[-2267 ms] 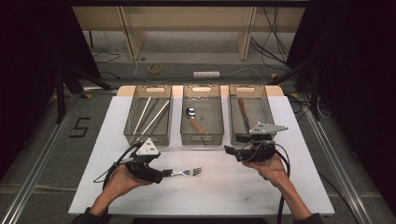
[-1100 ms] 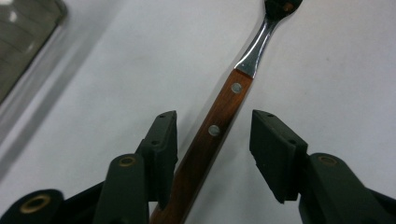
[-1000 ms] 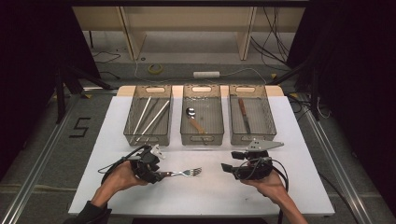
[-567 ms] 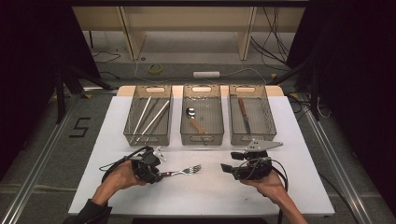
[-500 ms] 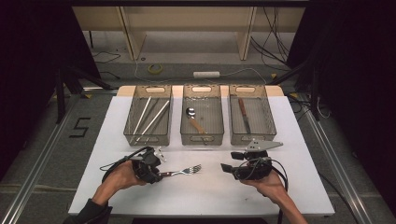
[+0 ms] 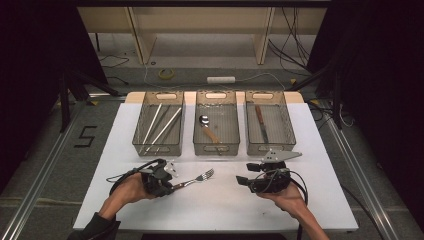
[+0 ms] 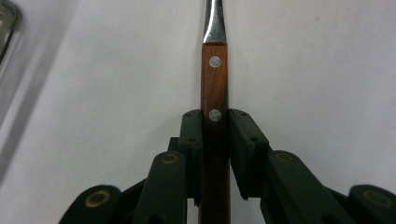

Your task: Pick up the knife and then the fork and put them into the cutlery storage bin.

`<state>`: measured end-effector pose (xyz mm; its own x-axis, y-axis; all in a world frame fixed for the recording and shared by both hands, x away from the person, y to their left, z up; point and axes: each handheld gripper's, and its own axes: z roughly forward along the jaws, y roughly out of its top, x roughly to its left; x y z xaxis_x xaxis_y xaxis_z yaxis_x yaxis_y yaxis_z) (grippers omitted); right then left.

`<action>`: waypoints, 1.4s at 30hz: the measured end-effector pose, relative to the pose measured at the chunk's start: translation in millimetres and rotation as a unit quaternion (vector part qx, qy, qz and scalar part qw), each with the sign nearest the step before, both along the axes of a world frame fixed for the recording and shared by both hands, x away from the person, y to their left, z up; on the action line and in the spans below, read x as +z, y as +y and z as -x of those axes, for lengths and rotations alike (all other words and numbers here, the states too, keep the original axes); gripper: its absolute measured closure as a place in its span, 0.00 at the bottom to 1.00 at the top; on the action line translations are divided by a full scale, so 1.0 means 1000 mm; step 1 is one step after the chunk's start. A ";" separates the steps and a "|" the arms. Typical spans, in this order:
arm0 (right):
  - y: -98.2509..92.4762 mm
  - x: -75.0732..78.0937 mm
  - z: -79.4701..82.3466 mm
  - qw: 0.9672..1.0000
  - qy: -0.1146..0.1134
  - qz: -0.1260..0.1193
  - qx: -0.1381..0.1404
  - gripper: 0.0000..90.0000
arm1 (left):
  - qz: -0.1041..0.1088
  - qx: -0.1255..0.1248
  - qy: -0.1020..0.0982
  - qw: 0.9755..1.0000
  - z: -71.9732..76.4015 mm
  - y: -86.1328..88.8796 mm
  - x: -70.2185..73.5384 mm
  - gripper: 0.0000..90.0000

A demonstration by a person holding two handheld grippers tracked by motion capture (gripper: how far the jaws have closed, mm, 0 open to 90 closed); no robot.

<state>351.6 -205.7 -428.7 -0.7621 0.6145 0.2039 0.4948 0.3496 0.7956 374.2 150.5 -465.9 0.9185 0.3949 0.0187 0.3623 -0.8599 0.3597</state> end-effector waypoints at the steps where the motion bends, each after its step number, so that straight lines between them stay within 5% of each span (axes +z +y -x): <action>1: 0.000 0.000 0.000 1.000 0.001 0.000 0.000 0.41 | 0.001 0.000 0.000 1.000 0.000 0.000 0.000 0.84; 11: 0.010 0.002 0.004 1.000 -0.007 -0.006 0.025 0.40 | 0.011 0.020 0.009 1.000 0.000 -0.001 0.004 0.84; 14: 0.015 0.003 0.006 0.999 -0.012 -0.005 0.036 0.39 | 0.031 0.025 0.009 0.999 0.001 -0.003 0.009 0.84; 23: 0.040 0.006 0.020 0.995 -0.045 0.019 0.083 0.39 | 0.060 0.005 0.027 0.998 0.014 -0.025 0.026 0.84; 34: 0.075 -0.006 0.031 0.983 -0.083 0.082 0.139 0.39 | 0.062 -0.024 0.045 0.997 0.020 -0.050 0.030 0.84; 42: 0.092 -0.020 0.033 0.970 -0.107 0.144 0.166 0.42 | 0.060 -0.037 0.053 0.996 0.021 -0.066 0.032 0.84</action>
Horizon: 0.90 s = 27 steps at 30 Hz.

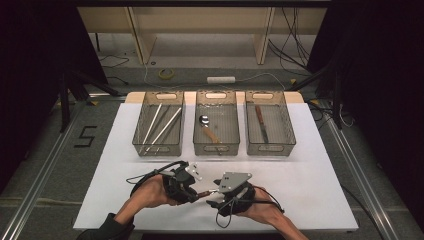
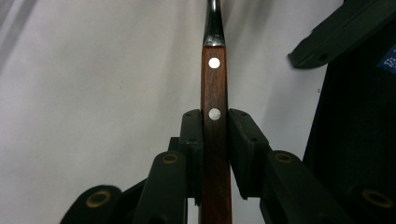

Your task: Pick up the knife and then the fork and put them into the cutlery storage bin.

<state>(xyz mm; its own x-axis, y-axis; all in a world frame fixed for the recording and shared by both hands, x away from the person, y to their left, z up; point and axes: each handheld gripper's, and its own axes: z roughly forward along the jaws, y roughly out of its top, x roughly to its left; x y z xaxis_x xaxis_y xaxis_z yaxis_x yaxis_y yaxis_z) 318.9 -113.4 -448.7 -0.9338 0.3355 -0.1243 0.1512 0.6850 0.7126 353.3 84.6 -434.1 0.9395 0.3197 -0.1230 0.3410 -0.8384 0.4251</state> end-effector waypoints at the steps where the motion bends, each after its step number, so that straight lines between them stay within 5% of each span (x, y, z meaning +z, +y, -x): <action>1: 0.002 -0.003 0.000 1.000 -0.003 0.009 0.003 0.42 | 0.001 0.002 0.001 1.000 0.000 -0.001 0.000 0.84; 9: 0.013 -0.015 -0.003 0.997 -0.020 0.060 0.034 0.50 | -0.001 -0.007 0.013 1.000 0.001 -0.008 0.000 0.84; 27: 0.017 -0.019 0.000 0.993 -0.050 0.086 0.064 0.77 | 0.015 -0.020 0.026 0.999 0.003 -0.009 0.003 0.84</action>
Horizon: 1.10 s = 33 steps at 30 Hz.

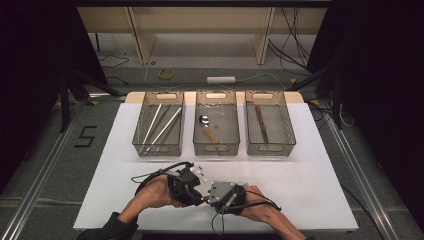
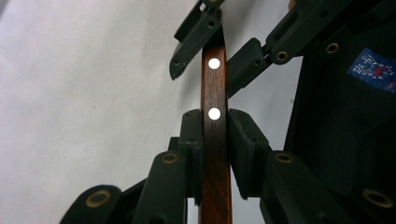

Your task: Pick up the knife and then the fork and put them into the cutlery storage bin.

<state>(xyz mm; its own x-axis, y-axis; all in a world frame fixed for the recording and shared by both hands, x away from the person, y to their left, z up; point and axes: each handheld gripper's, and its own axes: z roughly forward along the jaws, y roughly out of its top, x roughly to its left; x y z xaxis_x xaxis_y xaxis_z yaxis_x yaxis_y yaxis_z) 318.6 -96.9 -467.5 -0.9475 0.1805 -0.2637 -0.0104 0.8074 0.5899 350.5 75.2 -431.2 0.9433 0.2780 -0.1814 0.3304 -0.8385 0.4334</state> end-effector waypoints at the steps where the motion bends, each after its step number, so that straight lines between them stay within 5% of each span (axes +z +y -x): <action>1: 0.000 0.000 0.001 1.000 -0.003 0.002 0.005 0.78 | 0.002 -0.001 0.001 1.000 0.000 0.000 0.000 0.84; 7: -0.001 0.001 0.005 0.999 -0.029 0.022 0.036 0.85 | 0.029 -0.014 0.002 0.999 -0.001 0.005 0.001 0.83; 11: -0.002 0.002 0.005 0.998 -0.024 0.031 0.045 0.87 | 0.049 -0.012 -0.012 0.999 -0.003 0.008 0.005 0.81; 14: -0.005 0.003 0.004 0.998 -0.032 0.028 0.034 0.87 | 0.054 0.000 -0.031 0.998 -0.005 0.012 0.008 0.63; 18: -0.012 0.006 0.001 0.999 -0.034 0.027 0.017 0.87 | 0.080 0.027 -0.063 0.994 -0.008 0.019 0.013 0.44; 23: -0.022 0.011 -0.004 0.999 -0.032 0.022 -0.004 0.87 | 0.143 0.062 -0.112 0.981 -0.009 0.032 0.019 0.37; 26: -0.029 0.015 -0.009 0.999 -0.036 0.018 -0.017 0.87 | 0.173 0.089 -0.120 0.974 -0.011 0.040 0.020 0.33; 31: -0.040 0.019 -0.016 0.998 -0.031 0.006 -0.048 0.87 | 0.183 0.129 -0.130 0.966 -0.013 0.051 0.014 0.29; 33: -0.045 0.020 -0.020 0.998 -0.029 0.002 -0.060 0.87 | 0.191 0.146 -0.136 0.961 -0.012 0.055 0.013 0.27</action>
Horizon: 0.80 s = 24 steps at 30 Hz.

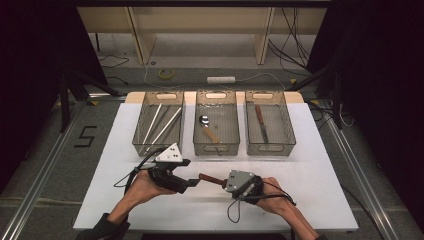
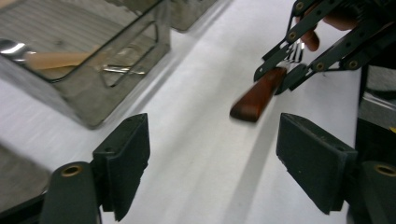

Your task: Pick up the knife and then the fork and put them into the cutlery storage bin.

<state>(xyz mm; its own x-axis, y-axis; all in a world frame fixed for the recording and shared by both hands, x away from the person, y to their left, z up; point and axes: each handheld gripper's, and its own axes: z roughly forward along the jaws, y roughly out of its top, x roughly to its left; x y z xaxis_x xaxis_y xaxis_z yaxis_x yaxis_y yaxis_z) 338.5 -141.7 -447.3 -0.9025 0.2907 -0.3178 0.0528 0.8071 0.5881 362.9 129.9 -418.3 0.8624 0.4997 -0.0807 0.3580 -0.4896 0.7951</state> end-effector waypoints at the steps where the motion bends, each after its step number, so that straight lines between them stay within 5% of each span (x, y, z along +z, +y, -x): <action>1: -0.003 0.001 -0.002 1.000 -0.001 -0.003 -0.004 0.87 | 0.006 0.005 0.000 1.000 0.000 0.002 0.000 0.27; 9: -0.020 0.007 -0.012 0.999 0.000 -0.024 -0.045 0.86 | 0.054 0.049 -0.022 0.997 0.004 0.014 0.001 0.26; 24: -0.052 0.020 -0.031 0.987 0.031 -0.093 -0.129 0.86 | 0.066 0.068 -0.029 0.995 0.012 0.024 -0.006 0.24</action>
